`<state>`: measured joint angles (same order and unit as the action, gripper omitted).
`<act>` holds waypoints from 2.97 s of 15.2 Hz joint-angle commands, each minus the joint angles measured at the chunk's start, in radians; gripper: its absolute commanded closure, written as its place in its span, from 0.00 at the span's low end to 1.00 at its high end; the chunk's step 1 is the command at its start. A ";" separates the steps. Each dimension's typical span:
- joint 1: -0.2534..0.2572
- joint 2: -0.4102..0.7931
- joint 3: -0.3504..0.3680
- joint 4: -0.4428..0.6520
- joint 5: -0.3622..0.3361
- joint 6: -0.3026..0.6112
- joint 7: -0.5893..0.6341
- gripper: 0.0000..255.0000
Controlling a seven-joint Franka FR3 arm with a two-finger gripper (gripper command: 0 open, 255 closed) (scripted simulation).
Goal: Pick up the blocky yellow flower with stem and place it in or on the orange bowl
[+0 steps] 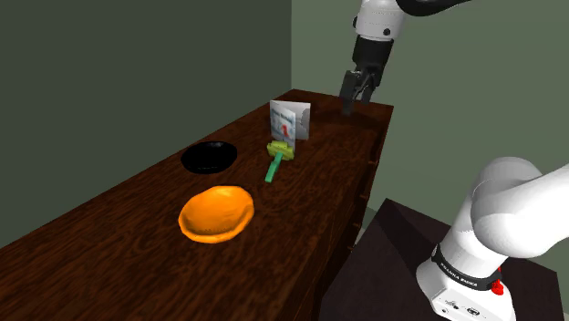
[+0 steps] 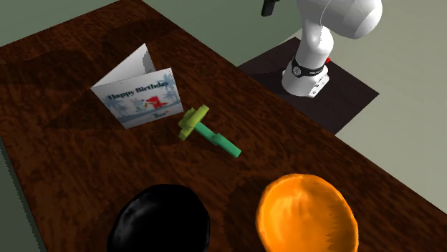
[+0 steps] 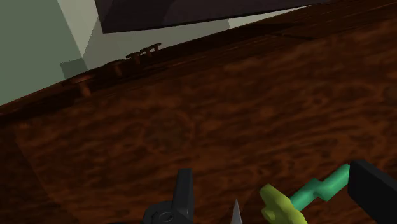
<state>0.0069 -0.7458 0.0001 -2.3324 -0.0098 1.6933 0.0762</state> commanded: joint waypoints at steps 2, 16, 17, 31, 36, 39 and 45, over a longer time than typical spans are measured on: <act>-0.009 0.014 0.029 -0.009 0.013 0.021 0.067 0.00; -0.179 0.458 0.391 0.118 0.042 0.283 1.002 0.00; -0.191 0.502 0.408 0.142 0.027 0.295 1.070 0.00; -0.222 0.754 0.451 0.209 -0.087 0.428 1.405 0.00; -0.222 0.754 0.451 0.209 -0.087 0.428 1.405 0.00; -0.222 0.754 0.451 0.209 -0.087 0.428 1.405 1.00; -0.222 0.754 0.451 0.209 -0.087 0.428 1.405 1.00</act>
<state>-0.2156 0.0084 0.4516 -2.1239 -0.0972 2.1210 1.4816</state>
